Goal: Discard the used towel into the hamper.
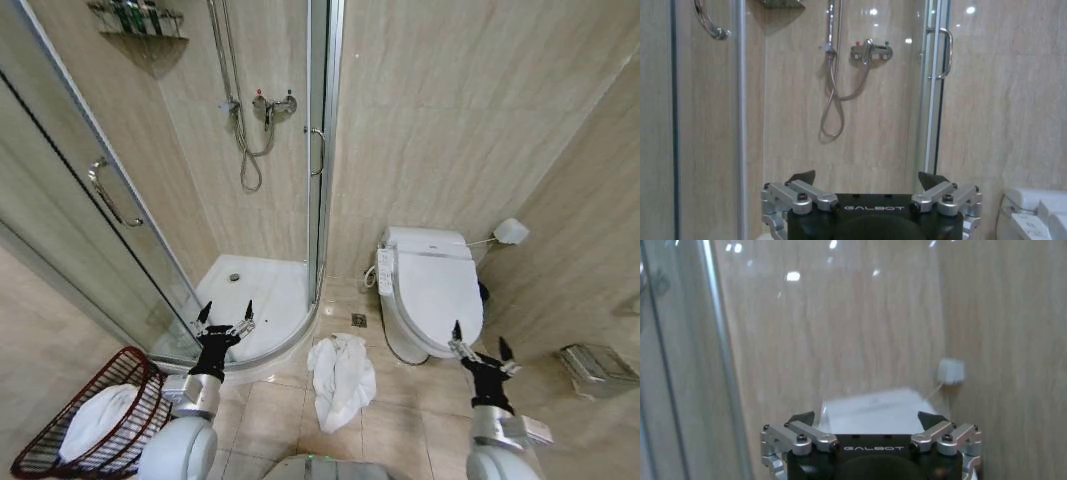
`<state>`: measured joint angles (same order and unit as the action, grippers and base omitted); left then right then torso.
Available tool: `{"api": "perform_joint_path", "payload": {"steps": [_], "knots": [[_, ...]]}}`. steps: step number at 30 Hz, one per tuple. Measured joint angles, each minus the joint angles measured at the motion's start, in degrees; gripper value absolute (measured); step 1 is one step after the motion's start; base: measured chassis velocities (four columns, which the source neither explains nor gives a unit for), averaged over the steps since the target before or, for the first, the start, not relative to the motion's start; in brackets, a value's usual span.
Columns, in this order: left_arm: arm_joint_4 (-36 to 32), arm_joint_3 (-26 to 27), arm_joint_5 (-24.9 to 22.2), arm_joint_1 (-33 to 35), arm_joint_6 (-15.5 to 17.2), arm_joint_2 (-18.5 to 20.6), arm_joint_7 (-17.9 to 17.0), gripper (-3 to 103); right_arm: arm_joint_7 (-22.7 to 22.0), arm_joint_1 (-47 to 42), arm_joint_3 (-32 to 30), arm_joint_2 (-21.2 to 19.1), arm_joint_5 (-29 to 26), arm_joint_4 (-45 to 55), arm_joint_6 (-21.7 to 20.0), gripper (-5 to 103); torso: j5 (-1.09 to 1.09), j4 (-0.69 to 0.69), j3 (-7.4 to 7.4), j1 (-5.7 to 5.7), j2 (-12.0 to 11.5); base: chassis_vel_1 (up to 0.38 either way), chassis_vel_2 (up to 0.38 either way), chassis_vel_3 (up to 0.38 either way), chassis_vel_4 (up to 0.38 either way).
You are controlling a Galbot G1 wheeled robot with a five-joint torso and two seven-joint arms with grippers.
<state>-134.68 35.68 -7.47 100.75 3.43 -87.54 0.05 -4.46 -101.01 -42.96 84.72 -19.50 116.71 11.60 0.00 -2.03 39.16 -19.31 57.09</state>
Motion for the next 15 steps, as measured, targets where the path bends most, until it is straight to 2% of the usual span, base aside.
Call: {"api": "perform_joint_path", "payload": {"steps": [4,5,9,12,15], "knots": [[0.00,0.00,0.00,0.00,0.00,0.00,0.00,100,1.36,0.18,1.61,-1.26,-0.40,-3.77,-0.08,100,-0.01,0.00,-0.60,0.44,-1.05,0.000,0.000,0.000,0.000],[0.00,0.00,0.00,0.00,0.00,0.00,0.00,100,0.26,1.94,3.97,-1.45,-0.37,-7.54,0.22,100,0.01,0.00,-1.14,0.90,-2.05,0.000,0.000,0.000,0.000],[0.00,0.00,0.00,0.00,0.00,0.00,0.00,100,-0.10,3.45,5.73,-1.40,-0.52,-9.82,0.23,100,0.00,0.00,-1.66,1.31,-3.00,0.000,0.000,0.000,0.000],[0.00,0.00,0.00,0.00,0.00,0.00,0.00,100,0.00,3.85,6.66,-1.92,-0.77,-10.95,-0.60,100,0.00,0.00,-2.01,1.60,-3.63,0.000,0.000,0.000,0.000],[0.00,0.00,0.00,0.00,0.00,0.00,0.00,100,0.15,4.66,7.33,-2.96,-1.75,-12.09,-3.38,100,-0.01,0.00,-2.68,2.10,-4.81,0.000,0.000,0.000,0.000]]}}
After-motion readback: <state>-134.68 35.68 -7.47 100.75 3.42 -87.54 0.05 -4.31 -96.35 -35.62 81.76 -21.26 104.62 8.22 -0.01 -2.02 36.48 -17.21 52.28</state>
